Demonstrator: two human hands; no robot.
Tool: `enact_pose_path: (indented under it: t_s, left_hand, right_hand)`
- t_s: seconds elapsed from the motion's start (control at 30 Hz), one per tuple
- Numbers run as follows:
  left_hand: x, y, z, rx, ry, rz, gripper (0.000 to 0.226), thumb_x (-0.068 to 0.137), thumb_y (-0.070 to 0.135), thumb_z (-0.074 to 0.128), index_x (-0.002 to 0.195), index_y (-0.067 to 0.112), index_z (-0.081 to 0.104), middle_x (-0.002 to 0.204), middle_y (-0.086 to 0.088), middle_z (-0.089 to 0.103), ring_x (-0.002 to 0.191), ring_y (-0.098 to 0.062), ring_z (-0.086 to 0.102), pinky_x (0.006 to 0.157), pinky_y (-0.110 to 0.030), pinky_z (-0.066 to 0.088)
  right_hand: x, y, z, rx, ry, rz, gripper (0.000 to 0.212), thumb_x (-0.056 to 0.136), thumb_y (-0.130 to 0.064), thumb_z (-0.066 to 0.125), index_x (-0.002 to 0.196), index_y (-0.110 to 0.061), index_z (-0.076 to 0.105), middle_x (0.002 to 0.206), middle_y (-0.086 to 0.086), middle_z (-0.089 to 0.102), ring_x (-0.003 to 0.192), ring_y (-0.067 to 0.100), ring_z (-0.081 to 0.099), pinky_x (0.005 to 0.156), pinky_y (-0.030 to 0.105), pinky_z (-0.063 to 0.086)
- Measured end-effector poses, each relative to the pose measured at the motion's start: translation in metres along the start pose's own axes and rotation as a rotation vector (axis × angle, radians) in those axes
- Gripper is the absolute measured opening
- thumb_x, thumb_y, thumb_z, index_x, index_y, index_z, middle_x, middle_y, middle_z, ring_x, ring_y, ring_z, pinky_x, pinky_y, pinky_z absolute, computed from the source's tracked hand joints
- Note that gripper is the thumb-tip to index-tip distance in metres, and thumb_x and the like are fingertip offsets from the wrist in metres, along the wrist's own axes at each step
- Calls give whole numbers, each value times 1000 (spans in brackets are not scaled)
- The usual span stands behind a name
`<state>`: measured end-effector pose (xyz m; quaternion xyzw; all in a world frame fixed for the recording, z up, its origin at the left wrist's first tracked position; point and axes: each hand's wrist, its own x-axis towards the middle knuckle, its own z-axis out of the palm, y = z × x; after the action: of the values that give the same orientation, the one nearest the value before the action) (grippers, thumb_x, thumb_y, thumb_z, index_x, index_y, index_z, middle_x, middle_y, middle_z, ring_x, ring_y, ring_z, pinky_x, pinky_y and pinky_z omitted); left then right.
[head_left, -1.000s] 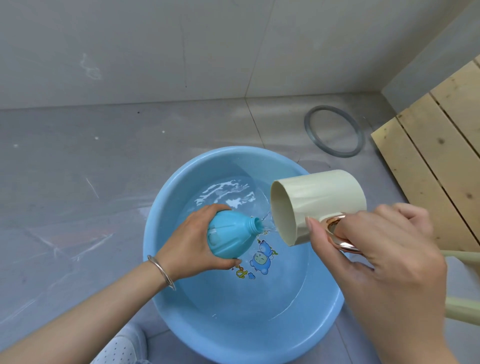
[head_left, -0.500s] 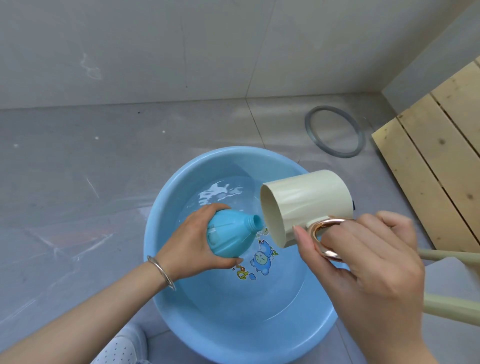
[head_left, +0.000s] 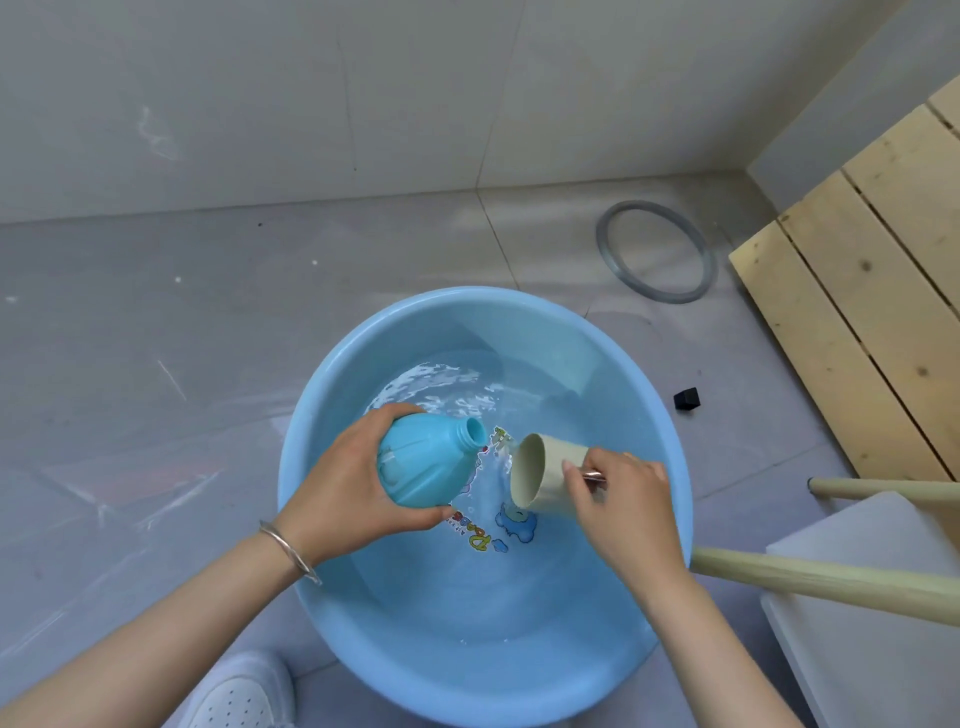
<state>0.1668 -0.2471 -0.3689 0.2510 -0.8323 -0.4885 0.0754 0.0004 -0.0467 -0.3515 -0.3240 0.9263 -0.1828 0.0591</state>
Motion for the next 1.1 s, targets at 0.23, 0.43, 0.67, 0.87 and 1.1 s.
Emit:
enact_pose_path:
  t_s: [0.23, 0.43, 0.67, 0.87, 1.1]
  left_hand:
    - [1, 4, -13, -62, 29, -49, 82, 43, 61, 79, 115, 39, 48, 107, 23, 57, 100, 7, 54, 78, -1, 38]
    - [2, 12, -22, -101, 74, -73, 79, 48, 45, 91, 114, 37, 50, 107, 22, 59, 98, 9, 54, 75, 1, 38]
    - [10, 28, -40, -194, 178, -90, 76, 48, 40, 90, 113, 35, 50, 102, 16, 62, 89, 5, 59, 72, -5, 44]
    - [15, 35, -51, -249, 239, -109, 80, 43, 46, 83, 115, 30, 51, 103, 16, 61, 91, 6, 58, 69, -2, 43]
    - [12, 33, -49, -238, 235, -131, 80, 43, 48, 84, 115, 32, 51, 104, 16, 63, 90, 1, 60, 69, -4, 46]
  right_hand:
    - [1, -13, 35, -175, 21, -178, 35, 78, -21, 62, 61, -25, 32, 49, -5, 43, 53, 23, 47, 67, 32, 25]
    - [-7, -37, 58, -186, -25, -272, 29, 77, -22, 62, 60, -25, 39, 52, -4, 52, 56, 21, 49, 71, 30, 28]
    - [-38, -52, 73, 59, -115, -365, 25, 85, -31, 50, 63, -21, 45, 57, -9, 50, 63, 14, 43, 77, 24, 27]
    - [-56, -65, 76, 295, -250, -339, 28, 87, -34, 52, 65, -18, 51, 62, -9, 54, 67, 7, 38, 85, 19, 26]
    - [-54, -56, 54, 892, -349, 205, 33, 74, -37, 66, 52, -23, 45, 53, -10, 39, 59, 7, 38, 59, 18, 30]
